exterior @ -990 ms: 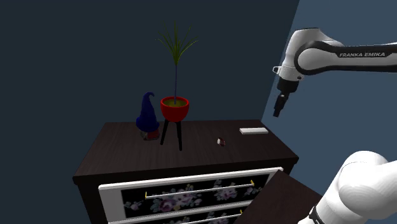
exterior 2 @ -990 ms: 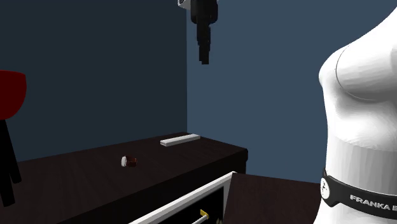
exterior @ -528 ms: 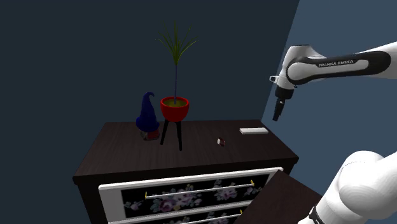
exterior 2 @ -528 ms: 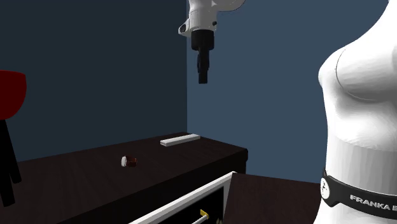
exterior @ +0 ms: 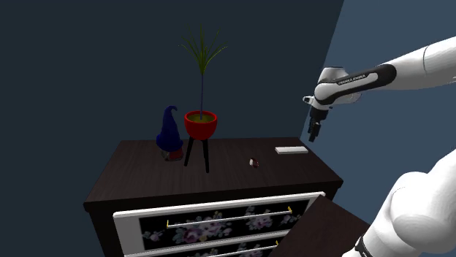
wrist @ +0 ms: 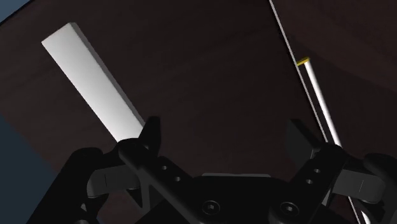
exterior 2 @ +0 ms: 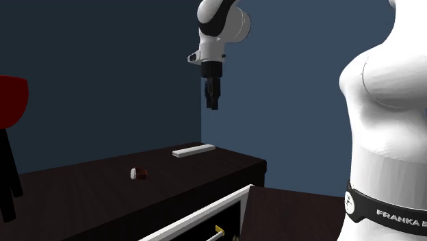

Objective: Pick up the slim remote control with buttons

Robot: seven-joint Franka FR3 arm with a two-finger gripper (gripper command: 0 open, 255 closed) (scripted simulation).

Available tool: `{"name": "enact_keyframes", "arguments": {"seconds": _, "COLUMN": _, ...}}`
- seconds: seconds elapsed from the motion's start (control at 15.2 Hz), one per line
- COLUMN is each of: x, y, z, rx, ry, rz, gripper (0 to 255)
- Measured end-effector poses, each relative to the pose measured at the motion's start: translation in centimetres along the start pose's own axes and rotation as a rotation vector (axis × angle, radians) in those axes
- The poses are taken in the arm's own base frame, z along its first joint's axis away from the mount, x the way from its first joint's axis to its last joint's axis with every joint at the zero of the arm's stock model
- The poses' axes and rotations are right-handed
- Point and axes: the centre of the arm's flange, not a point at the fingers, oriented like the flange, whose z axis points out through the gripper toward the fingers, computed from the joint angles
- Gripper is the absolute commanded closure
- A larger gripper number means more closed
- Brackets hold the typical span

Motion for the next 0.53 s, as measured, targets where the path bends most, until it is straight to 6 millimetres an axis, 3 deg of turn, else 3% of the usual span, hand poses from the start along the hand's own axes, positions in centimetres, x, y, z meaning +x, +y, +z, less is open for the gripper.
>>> {"name": "enact_keyframes", "arguments": {"seconds": 0.53, "x": 1.2, "y": 8.1, "z": 7.0, "rx": 0.024, "ry": 0.005, "rz": -0.168, "gripper": 0}}
